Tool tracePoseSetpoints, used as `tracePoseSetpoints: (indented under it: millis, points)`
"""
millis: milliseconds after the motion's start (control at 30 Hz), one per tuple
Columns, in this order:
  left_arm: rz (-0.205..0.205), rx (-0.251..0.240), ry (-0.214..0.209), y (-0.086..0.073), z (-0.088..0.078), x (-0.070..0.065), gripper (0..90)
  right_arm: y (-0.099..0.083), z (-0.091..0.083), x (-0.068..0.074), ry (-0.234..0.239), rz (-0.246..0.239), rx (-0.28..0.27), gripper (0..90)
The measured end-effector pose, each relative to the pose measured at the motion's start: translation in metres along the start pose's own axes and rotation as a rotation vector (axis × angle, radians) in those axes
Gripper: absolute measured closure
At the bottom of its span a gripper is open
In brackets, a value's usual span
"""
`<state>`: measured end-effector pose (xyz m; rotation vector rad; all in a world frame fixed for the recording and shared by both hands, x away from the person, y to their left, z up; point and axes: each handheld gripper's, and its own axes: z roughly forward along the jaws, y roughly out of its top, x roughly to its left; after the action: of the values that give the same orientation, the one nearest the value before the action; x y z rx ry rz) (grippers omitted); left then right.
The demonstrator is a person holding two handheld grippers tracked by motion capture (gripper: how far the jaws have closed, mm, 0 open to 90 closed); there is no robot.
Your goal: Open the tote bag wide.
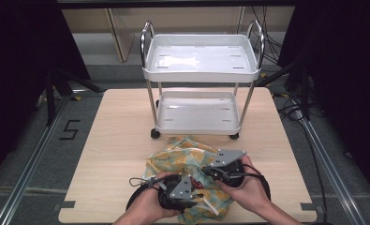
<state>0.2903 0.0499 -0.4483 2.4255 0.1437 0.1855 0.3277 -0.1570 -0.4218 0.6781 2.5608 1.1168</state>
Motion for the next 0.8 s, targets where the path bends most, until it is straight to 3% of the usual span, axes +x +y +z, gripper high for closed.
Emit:
tracePoseSetpoints:
  millis: [133, 200, 233, 367, 500, 800]
  points:
    - [-0.002, 0.032, -0.008, -0.001, 0.004, -0.004, 81.0, 0.0, -0.001, -0.001, -0.01, -0.002, -0.002, 90.0]
    - [0.001, 0.038, 0.005, -0.002, 0.007, -0.005, 85.5, 0.0, -0.001, -0.002, -0.014, -0.004, 0.004, 90.0]
    - [0.022, 0.06, 0.008, -0.003, 0.008, -0.006, 87.4, 0.0, -0.002, -0.003, -0.017, -0.01, 0.006, 90.0]
    - [0.014, 0.056, 0.007, -0.005, 0.01, -0.012, 89.1, 0.0, -0.001, -0.008, -0.03, -0.002, 0.0, 90.0]
    - [0.057, 0.097, -0.006, -0.007, 0.014, -0.018, 89.5, -0.002, 0.0, -0.014, -0.069, 0.016, -0.004, 90.0]
    - [0.047, 0.145, -0.031, -0.016, 0.021, -0.026, 89.6, -0.015, 0.003, -0.041, -0.151, 0.058, 0.068, 90.0]
